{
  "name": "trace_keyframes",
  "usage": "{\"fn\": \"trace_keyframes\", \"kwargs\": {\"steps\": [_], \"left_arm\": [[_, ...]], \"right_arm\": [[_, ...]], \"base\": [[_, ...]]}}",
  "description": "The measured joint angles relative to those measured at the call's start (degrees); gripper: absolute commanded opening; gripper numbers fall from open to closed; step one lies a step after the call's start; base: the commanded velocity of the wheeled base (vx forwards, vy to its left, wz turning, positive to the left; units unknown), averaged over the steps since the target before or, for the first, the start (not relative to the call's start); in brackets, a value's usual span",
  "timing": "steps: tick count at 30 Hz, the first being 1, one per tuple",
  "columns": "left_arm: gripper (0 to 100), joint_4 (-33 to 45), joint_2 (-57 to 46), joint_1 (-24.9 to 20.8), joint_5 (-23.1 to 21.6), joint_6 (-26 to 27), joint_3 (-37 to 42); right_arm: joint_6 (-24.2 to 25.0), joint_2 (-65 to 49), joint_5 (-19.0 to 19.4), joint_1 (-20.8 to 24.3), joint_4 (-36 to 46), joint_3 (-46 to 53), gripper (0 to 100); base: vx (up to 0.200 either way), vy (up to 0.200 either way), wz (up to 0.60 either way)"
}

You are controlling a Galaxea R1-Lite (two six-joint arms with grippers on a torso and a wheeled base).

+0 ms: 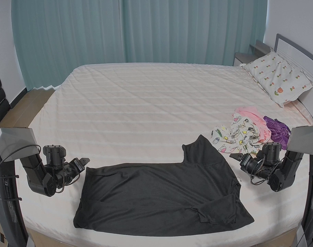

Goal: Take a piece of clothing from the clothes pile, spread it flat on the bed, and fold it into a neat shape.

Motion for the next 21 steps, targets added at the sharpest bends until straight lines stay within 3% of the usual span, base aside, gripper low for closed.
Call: {"fn": "trace_keyframes", "kwargs": {"steps": [21], "left_arm": [[100, -0.37, 2.04, -3.90, 0.04, 0.49, 1.44]], "right_arm": [[-0.11, 0.11, 0.00, 0.66, -0.02, 0.00, 100]], "base": [[0.000, 0.000, 0.00]]}}
